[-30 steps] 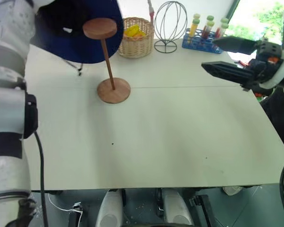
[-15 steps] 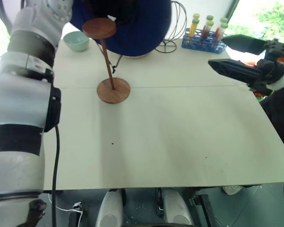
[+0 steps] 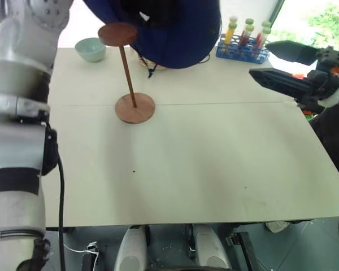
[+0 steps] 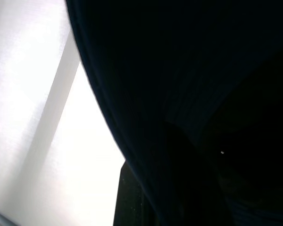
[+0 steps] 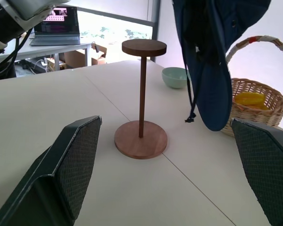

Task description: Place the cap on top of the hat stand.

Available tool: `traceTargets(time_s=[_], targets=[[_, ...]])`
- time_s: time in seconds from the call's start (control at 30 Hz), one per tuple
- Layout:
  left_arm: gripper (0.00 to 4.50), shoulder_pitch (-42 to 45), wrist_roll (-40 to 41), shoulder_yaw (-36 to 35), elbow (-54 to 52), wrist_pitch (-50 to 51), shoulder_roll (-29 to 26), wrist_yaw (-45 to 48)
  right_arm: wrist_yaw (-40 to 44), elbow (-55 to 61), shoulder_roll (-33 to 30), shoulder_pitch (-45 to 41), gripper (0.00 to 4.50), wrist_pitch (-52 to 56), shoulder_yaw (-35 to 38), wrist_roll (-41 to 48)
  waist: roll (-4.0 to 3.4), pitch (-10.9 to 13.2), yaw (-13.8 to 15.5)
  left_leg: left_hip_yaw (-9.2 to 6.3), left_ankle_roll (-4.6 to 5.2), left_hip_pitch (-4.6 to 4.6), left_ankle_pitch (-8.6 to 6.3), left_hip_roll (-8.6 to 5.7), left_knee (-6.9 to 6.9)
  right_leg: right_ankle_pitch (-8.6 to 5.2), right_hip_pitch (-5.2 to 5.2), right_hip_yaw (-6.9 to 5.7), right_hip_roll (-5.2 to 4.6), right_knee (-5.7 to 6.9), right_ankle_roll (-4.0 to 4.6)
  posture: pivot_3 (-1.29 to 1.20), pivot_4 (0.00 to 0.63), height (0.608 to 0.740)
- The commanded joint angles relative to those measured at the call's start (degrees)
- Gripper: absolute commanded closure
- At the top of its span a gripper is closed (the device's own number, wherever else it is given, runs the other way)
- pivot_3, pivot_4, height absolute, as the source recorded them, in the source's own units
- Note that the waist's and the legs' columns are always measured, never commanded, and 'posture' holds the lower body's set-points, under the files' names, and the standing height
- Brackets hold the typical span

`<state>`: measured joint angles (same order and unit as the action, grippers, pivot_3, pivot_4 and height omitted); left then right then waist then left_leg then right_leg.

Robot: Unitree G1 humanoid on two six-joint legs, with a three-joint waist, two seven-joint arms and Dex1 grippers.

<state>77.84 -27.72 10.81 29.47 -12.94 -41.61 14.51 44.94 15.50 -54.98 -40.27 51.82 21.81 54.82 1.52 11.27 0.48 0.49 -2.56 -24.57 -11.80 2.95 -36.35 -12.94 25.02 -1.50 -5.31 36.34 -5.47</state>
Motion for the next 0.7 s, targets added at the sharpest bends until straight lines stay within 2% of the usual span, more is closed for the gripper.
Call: traceTargets(time_s=[0.03, 0.2, 0.3, 0.7], targets=[[4.44, -5.1, 2.1, -4.9, -15.4, 6.1, -2.2, 4.3, -0.1, 0.1, -0.1, -0.9, 0.0, -1.5, 1.4, 0.4, 0.0, 0.0, 0.1, -0.01, 0.0, 0.0, 0.0, 0.0, -0.04, 0.0, -0.01, 0.0, 0.0, 0.04, 0.0, 0.0, 0.15, 0.74], [4.44, -14.0, 3.5, -10.2, -28.2, 10.4, -3.8, 5.5, 0.1, -1.0, 0.6, -1.9, 0.0, -1.8, 0.2, 0.3, 0.0, 0.0, 0.1, -0.06, 0.01, -0.01, 0.0, 0.0, -0.33, 0.03, -0.12, 0.0, 0.02, 0.12, -0.03, 0.0, 0.15, 0.74], [4.44, -19.6, 2.4, -12.5, -33.7, 8.1, -5.6, 4.1, 0.4, -2.1, 0.9, -2.5, 0.0, -2.4, -0.9, -0.4, -0.02, 0.0, -0.1, -0.08, 0.02, 0.04, -0.01, 0.01, -0.53, 0.07, -0.24, 0.0, 0.02, 0.13, -0.03, 0.0, 0.15, 0.74], [4.44, -34.9, -2.3, -18.7, -44.5, 3.2, -7.5, -1.8, -0.1, -3.8, 1.7, -4.3, 0.0, -2.4, -2.4, -1.0, -0.03, 0.0, 0.2, -0.12, 0.08, 0.11, -0.05, 0.01, -0.67, 0.12, -0.45, 0.0, 0.02, 0.01, -0.03, 0.0, 0.15, 0.74]])
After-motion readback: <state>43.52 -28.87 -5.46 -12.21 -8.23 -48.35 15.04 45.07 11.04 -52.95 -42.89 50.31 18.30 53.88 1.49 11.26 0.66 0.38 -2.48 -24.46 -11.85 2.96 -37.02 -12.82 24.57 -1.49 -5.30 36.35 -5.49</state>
